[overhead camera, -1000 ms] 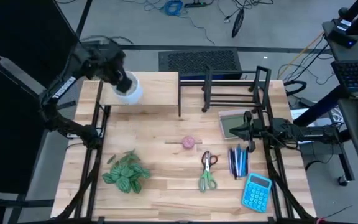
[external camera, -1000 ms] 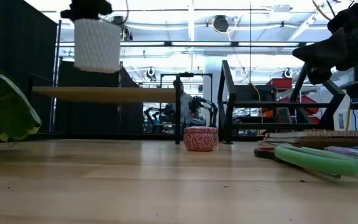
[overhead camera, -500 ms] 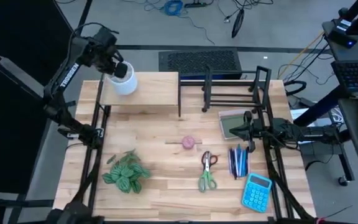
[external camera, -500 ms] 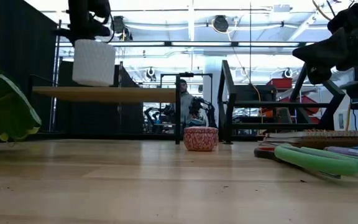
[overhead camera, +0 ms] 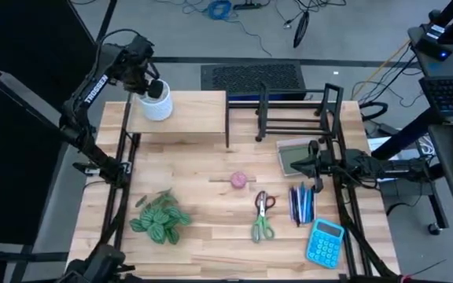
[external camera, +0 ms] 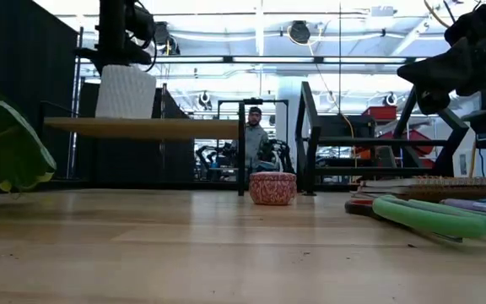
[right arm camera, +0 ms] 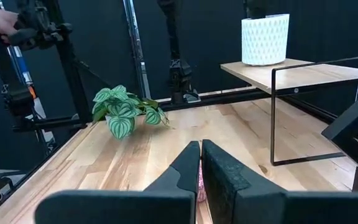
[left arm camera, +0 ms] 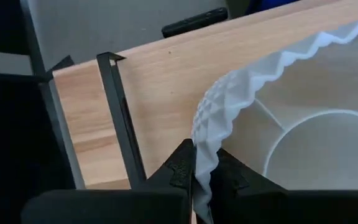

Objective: Stock shelves
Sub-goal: Put the white pen holder on the shelf

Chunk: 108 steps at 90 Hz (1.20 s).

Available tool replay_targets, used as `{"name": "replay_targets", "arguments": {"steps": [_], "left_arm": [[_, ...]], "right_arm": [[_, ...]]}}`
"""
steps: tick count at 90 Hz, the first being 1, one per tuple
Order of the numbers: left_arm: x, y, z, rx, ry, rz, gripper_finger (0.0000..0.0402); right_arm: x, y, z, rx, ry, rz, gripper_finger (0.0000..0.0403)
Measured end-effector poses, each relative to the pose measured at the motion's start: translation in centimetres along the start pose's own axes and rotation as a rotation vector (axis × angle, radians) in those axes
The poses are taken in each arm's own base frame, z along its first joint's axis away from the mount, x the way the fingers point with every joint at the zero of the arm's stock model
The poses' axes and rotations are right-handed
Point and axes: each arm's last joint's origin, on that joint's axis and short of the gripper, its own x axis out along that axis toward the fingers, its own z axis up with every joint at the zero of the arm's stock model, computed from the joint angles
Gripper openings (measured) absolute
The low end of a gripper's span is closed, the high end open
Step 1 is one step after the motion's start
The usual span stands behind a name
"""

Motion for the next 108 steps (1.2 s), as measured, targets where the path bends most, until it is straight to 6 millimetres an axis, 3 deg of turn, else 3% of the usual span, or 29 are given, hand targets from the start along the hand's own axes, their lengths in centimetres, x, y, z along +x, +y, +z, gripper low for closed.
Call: {"name": "replay_targets", "arguments": {"steps": [41,54,70,80,90,98,108], "left_arm": [[-0.9,0.2,-0.7,0.032,-0.006,-0.039,0.01],[-3.2,0.6,-1.1,0.039,-0.093,-0.065,0.0104],[-7.8,0.4,-2.0,0.1,-0.32,-0.122,0.0104],[-10.1,-1.5,-2.2,0.249,-0.514,-0.255,0.0104],[-10.9,-4.6,-1.9,0.457,-0.644,-0.349,0.0104],[-9.8,-7.6,-1.3,0.611,-0.649,-0.363,0.0103],[-7.1,-11.1,-0.4,0.781,-0.561,-0.277,0.0077]], "right_arm": [[0.0,0.0,0.0,0.0,0.0,0.0,0.0],[0.0,0.0,0.0,0.0,0.0,0.0,0.0],[0.0,0.0,0.0,0.0,0.0,0.0,0.0],[0.0,0.0,0.0,0.0,0.0,0.0,0.0],[0.0,0.0,0.0,0.0,0.0,0.0,0.0],[0.0,0.0,0.0,0.0,0.0,0.0,0.0],[0.0,0.0,0.0,0.0,0.0,0.0,0.0]]}}
